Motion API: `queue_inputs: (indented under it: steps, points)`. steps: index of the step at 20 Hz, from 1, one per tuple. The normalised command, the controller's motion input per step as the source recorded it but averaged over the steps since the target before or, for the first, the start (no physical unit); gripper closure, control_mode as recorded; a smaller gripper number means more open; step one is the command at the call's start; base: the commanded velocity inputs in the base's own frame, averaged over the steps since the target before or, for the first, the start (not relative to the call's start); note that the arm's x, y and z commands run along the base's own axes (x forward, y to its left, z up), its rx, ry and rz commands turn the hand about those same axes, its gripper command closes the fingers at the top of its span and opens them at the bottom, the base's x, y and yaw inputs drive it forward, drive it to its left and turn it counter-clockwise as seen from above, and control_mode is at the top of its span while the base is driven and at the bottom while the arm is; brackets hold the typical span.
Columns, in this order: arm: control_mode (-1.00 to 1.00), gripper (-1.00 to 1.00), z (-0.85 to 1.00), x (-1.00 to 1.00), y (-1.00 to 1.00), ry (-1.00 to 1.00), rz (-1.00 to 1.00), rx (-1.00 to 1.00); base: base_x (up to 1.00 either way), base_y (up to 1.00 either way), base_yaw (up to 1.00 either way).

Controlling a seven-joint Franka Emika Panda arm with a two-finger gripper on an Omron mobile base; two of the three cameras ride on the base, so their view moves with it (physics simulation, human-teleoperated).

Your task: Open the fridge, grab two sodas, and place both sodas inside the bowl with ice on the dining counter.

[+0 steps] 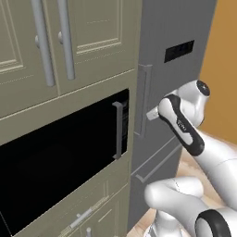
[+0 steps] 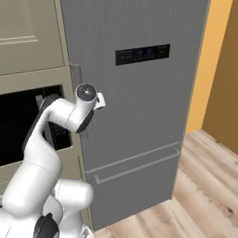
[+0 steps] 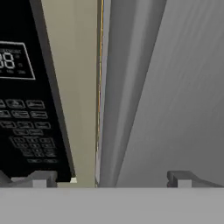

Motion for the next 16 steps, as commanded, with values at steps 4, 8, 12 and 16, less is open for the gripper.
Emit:
queue_inputs:
  steps: [4, 8, 12, 16]
  points:
    - [-1.0, -1.0, -0.01, 0.42, 0.11, -0.22, 0.16, 0.06, 0.0, 0.0, 0.0]
    - [-1.0, -1.0, 0.0, 0.52, 0.14, -0.15, 0.11, 0.11, 0.0, 0.0, 0.0]
    - [-1.0, -1.0, 0.0, 0.43, 0.08, -0.11, 0.1, 0.1, 0.0, 0.0, 0.0]
    - [-1.0, -1.0, 0.0, 0.49, 0.12, -0.07, 0.1, 0.12, 0.0, 0.0, 0.0]
